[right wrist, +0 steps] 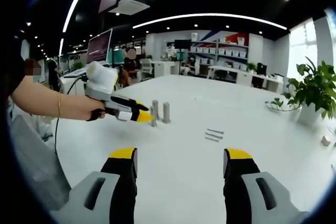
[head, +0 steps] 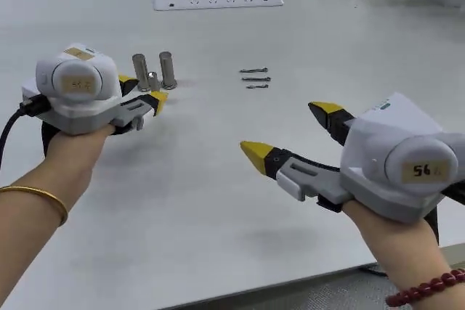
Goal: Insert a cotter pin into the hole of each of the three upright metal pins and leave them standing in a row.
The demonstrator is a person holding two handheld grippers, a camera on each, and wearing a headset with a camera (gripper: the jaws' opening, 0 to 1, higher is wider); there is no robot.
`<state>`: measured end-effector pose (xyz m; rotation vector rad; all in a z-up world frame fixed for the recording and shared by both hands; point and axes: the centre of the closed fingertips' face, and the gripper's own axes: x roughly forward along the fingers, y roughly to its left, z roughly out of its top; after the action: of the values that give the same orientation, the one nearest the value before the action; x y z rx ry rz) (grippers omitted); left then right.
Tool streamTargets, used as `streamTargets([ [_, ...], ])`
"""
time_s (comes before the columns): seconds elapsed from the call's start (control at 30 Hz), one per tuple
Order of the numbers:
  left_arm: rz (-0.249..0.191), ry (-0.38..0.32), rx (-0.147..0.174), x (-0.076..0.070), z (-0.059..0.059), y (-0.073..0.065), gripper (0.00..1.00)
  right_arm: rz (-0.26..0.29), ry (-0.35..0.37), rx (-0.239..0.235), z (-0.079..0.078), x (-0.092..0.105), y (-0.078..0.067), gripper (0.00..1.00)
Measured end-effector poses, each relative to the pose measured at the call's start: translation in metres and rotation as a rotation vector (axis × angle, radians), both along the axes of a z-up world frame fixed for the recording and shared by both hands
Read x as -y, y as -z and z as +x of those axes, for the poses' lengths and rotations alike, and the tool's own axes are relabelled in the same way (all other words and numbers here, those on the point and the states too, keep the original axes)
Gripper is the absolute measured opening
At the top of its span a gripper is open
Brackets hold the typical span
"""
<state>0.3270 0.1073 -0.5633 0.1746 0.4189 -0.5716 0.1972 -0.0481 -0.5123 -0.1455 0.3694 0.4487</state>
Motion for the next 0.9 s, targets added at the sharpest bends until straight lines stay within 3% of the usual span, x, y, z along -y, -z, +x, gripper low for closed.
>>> streamTargets([
  [0.3,-0.022,0.004,-0.039,0.002,0.01,0.013,0.19,-0.009,-0.013,-0.016,-0.002,-0.004,0.003,0.63],
  [0.47,-0.009,0.017,-0.055,0.002,0.012,0.02,0.16,0.015,-0.027,-0.03,-0.004,-0.01,0.005,0.62],
  [0.9,-0.027,0.038,-0.059,0.007,0.014,0.023,0.06,0.02,-0.046,-0.034,-0.005,-0.015,0.005,0.62],
])
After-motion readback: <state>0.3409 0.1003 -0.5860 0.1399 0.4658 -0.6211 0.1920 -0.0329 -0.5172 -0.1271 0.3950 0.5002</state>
